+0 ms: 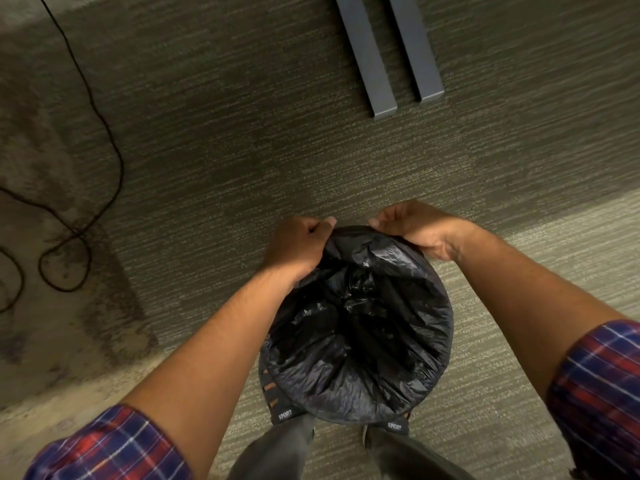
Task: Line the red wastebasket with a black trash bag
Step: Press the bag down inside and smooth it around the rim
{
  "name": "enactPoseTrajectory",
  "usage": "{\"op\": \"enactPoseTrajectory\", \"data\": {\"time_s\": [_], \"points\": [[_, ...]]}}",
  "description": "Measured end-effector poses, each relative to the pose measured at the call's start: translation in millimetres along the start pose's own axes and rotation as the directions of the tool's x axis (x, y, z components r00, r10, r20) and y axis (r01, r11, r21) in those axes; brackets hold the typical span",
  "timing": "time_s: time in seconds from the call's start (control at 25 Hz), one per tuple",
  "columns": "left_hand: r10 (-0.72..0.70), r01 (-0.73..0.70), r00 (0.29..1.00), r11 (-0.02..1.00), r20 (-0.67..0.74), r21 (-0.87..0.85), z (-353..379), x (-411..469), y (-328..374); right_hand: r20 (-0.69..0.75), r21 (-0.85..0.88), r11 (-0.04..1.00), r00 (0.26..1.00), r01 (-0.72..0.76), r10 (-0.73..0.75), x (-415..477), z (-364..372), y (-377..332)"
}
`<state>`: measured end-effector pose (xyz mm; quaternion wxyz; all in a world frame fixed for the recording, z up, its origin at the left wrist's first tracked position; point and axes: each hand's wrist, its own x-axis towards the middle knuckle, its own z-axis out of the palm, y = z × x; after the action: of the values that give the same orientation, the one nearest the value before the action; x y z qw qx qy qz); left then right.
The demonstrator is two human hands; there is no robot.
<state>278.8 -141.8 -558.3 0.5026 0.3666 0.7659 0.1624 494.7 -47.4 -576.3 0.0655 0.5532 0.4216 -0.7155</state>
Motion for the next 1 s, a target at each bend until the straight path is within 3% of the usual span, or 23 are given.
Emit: {"op": "enactPoseTrajectory", "data": {"time_s": [0.2, 0.4, 0.56, 0.72, 0.8, 0.88, 1.0], "points": [[0.079, -0.08, 0.994, 0.997, 0.069, 0.004, -5.1, 0.9, -2.7, 0.035, -0.118, 0.991, 0.997, -0.062, 0.067, 14.7, -1.0, 3.6], [0.241, -0.252, 0.963, 0.964, 0.122, 0.082, -10.2, -1.9, -11.3, 0.045, -0.167, 0.982, 0.995, -0.083, 0.092, 18.4, 0.7, 8.0], [0.214, -0.232, 0.968, 0.963, 0.131, 0.138, -7.4, -0.2, -15.9, -0.007, -0.207, 0.974, 0.996, -0.087, 0.088, 12.0, 3.0, 9.4], [0.143, -0.168, 0.98, 0.967, 0.139, 0.191, -5.4, -1.7, -12.1, -0.073, -0.367, 0.925, 0.994, -0.102, 0.08, 10.7, -0.2, 6.1], [0.141, -0.158, 0.982, 0.977, 0.123, 0.146, -5.6, -6.3, -7.4, -0.191, -0.285, 0.955, 0.981, -0.083, 0.028, 9.6, -2.2, 9.7], [0.13, -0.13, 0.991, 0.987, 0.01, 0.098, -10.5, -15.6, -4.5, -0.368, -0.117, 0.993, 0.929, -0.015, -0.029, -1.2, -4.8, 18.7], [0.143, -0.113, 0.955, 0.986, -0.259, 0.126, -29.9, -36.4, -19.3, -0.625, -0.188, 0.981, 0.766, 0.039, -0.151, -32.8, -0.8, 43.6]]}}
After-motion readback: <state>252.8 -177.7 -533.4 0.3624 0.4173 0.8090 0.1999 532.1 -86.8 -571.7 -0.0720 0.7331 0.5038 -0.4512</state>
